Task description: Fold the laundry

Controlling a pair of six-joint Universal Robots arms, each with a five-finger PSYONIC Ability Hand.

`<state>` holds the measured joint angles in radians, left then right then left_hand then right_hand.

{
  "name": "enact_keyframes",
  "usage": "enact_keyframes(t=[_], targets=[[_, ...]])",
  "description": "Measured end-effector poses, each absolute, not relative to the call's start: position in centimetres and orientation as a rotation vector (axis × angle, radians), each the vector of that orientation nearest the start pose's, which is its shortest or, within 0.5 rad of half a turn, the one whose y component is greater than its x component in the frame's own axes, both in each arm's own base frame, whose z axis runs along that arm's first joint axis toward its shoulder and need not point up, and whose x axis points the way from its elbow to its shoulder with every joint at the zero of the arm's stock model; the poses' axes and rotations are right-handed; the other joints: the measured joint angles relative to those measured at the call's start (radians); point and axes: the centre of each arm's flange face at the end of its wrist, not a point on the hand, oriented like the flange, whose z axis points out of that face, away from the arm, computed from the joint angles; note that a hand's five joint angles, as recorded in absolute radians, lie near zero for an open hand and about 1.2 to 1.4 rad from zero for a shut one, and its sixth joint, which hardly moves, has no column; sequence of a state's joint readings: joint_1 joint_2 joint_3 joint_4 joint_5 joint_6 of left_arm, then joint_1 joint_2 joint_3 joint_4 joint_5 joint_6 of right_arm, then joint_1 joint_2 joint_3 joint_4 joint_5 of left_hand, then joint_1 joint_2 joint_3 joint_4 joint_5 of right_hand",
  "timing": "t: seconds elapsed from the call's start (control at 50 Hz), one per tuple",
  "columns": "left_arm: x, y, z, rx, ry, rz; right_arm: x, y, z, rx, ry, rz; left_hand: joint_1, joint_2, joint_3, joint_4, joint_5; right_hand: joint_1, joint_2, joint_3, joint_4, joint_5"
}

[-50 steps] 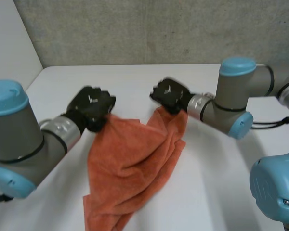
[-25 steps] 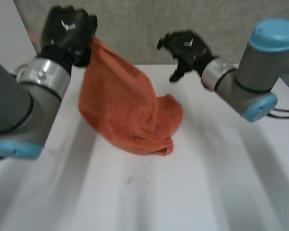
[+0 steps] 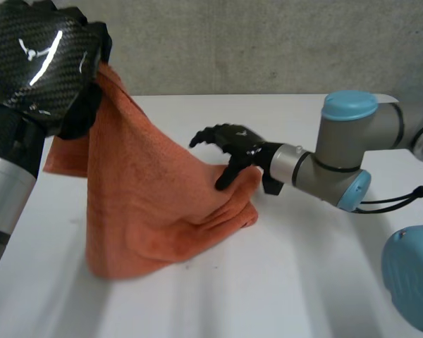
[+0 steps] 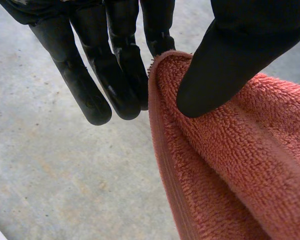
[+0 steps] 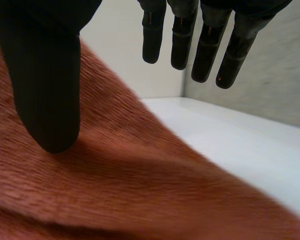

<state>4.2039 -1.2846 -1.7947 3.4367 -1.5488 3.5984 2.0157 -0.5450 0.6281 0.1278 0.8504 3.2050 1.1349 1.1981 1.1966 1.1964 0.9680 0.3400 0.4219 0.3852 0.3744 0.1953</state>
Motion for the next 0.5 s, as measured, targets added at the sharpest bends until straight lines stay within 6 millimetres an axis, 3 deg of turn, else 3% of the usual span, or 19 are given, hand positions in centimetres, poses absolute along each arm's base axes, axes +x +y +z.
enact_keyframes(t=[0.14,0.18,0.2,0.22,0.24,0.34,0.36,0.44,0.48,0.5], targets=[[-24.6,-15.5,34.2,0.932,1.637,-2.593,39.8,-31.0,15.0,-0.941,1.628,-1.09,0.0,0.0,0.0,0.0,0.0,0.0,0.0,0.0,0.0,-0.001],[-24.7,-15.5,34.0,0.936,1.642,-2.588,40.1,-30.8,15.1,-0.949,1.618,-1.087,0.0,0.0,0.0,0.0,0.0,0.333,0.342,0.32,0.321,0.307],[-24.7,-15.7,33.9,0.936,1.647,-2.582,40.3,-30.9,15.4,-0.951,1.614,-1.101,0.0,0.0,0.0,0.0,0.0,0.546,0.588,0.586,0.571,0.542],[-24.7,-15.8,33.9,0.935,1.649,-2.579,40.5,-31.4,16.1,-0.941,1.621,-1.154,0.0,0.0,0.0,0.0,0.0,0.63,0.71,0.713,0.725,0.697],[-24.7,-15.8,33.9,0.935,1.649,-2.579,40.5,-31.4,16.1,-0.941,1.621,-1.154,0.0,0.0,0.0,0.0,0.0,0.63,0.71,0.713,0.725,0.697],[-24.5,-17.1,33.6,0.913,1.662,-2.547,40.0,-33.6,18.7,-0.877,1.673,-1.369,0.0,0.0,0.0,0.0,0.0,0.639,0.755,0.788,0.812,0.762],[-24.3,-18.1,33.3,0.897,1.676,-2.52,38.9,-34.9,21.0,-0.831,1.713,-1.527,0.0,0.0,0.0,0.0,0.0,0.639,0.755,0.793,0.814,0.762],[-24.2,-19.2,32.7,0.886,1.7,-2.486,37.4,-35.6,23.2,-0.822,1.747,-1.658,0.0,0.0,0.0,0.0,0.0,0.639,0.755,0.793,0.814,0.762],[-24.2,-20.7,31.7,0.883,1.742,-2.437,34.9,-35.4,26.1,-0.882,1.79,-1.813,0.0,0.0,0.0,0.0,0.0,0.639,0.755,0.793,0.814,0.762],[-24.2,-20.7,31.7,0.883,1.742,-2.437,34.9,-35.4,26.1,-0.882,1.79,-1.813,0.0,0.0,0.0,0.0,0.0,0.639,0.755,0.793,0.814,0.762]])
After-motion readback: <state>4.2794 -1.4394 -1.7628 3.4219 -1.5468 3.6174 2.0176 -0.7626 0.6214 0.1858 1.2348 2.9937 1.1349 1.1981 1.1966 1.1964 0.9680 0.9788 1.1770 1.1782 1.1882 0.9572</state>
